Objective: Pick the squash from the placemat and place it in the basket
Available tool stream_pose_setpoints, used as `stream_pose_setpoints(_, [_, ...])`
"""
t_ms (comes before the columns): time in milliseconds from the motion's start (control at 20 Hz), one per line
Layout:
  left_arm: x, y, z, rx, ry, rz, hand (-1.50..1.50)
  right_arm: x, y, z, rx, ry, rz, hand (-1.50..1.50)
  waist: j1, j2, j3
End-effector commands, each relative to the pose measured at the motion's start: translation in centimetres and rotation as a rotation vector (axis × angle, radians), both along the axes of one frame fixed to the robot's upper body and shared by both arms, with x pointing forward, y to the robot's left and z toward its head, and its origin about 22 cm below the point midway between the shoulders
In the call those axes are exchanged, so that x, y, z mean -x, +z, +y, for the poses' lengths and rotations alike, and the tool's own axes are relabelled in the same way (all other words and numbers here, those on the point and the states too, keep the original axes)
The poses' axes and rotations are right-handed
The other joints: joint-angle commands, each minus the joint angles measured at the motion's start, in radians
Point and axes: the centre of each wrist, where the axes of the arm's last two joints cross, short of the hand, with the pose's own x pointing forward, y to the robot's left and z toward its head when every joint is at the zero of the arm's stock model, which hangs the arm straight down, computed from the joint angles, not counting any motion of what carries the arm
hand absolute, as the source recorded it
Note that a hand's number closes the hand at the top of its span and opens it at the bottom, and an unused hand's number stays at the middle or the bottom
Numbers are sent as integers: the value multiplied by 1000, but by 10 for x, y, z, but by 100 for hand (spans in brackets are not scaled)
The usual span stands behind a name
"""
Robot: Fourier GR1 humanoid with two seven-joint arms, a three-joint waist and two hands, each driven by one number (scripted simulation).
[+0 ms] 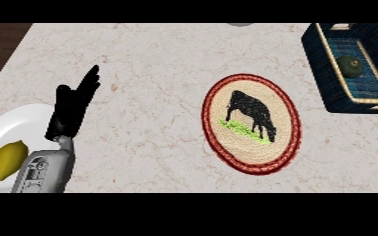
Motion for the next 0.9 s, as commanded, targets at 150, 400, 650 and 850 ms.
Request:
stream_pose_setpoints(150, [-6, 7, -9, 11, 2, 0, 0, 10, 7, -14, -47, -144, -227, -150, -11, -5, 0])
stream_pose_setpoints(400, [-15, 11, 7, 7, 18, -8, 0, 56, 40, -75, -122, -264, -251, -150, -20, -5, -1])
stream_pose_setpoints(650, [5, -9, 12, 1, 34, 2, 0, 102, 26, -124, -212, -346, -295, -150, -22, -6, 0])
stream_pose_setpoints(850, [1, -13, 2, -9, 32, 2, 0, 141, 29, -154, -224, -346, -306, -150, -30, -9, 0])
